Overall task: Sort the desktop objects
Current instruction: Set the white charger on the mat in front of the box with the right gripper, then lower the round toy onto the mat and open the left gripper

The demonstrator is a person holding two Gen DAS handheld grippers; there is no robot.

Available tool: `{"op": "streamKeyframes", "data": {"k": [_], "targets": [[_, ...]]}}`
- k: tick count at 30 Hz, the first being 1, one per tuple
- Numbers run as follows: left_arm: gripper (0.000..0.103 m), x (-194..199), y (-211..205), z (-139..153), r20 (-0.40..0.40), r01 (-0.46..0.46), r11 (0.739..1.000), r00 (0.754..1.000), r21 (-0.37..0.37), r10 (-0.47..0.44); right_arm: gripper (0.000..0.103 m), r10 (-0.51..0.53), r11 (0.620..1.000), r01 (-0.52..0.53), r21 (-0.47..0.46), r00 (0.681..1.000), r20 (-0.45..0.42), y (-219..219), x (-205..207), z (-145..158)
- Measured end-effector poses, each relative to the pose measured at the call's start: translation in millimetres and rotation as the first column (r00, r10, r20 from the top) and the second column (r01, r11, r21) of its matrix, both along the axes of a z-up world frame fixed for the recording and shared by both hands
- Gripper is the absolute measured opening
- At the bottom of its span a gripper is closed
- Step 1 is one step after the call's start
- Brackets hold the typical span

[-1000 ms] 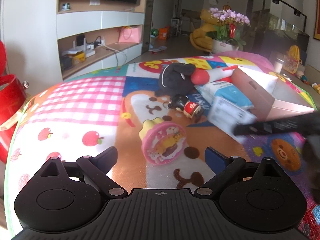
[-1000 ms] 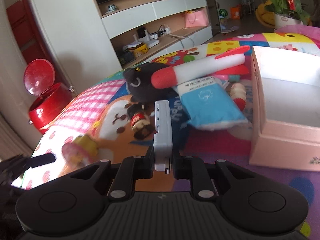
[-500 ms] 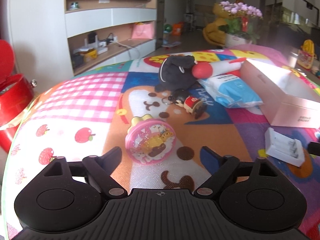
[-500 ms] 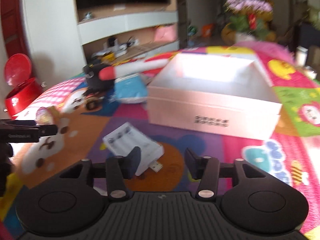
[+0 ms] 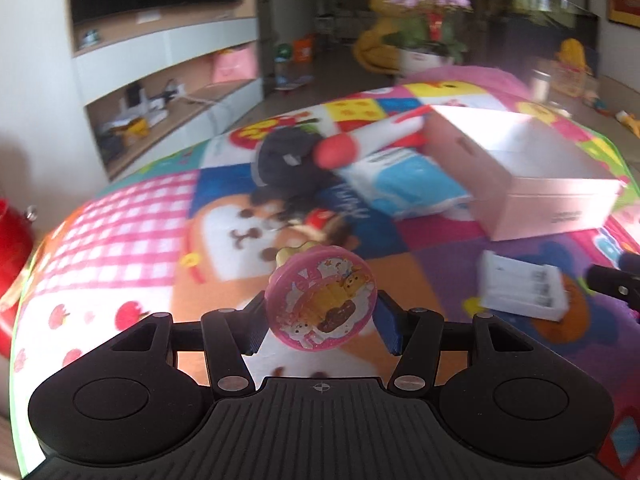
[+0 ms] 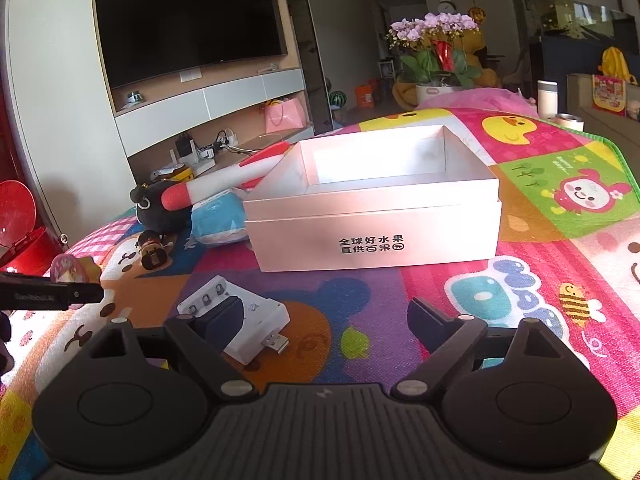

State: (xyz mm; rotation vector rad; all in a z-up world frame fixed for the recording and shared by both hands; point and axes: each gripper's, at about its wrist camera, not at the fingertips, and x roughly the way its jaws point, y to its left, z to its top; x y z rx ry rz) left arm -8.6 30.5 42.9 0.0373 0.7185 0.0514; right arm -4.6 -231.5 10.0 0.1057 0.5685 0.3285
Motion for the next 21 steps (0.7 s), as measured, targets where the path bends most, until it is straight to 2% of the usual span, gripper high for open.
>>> {"op": "streamKeyframes", "data": {"k": [1,5,10,15,21], "targets": [[0.060,1,-6,-1,-0.005,0.021,1.000,1.000,0.004,-0.021,0.091,-0.003,1.000,0.003,0.002,1.000,0.000,0,0,0],[0.060,9,-17,-13,-0.056,0.071,0.996,0.996,-0.057,-0.074,0.095,-0.012,1.000,0.012,0.008,1.000,0.000,-1,0,0],[0.061,12,-18,-15,-0.036,0.063,0.997,0.997,-0.041,-0.065,0.099,-0.015,1.000,0.015,0.002,1.000,0.007,0,-1,0],[0.088,10,-14,-8,0.006,0.055,0.998,0.998,-0.039,-0.055,0.101,-0.013,1.000,0.013,-0.001,1.000,-0.006,0,0,-1],[0.094,-4,-23,-14,-0.012,0.091,0.995,0.996,-0.026,-0.092,0.103,-0.015,1.000,0.015,-0.005,1.000,-0.008,1,1,-2]]}}
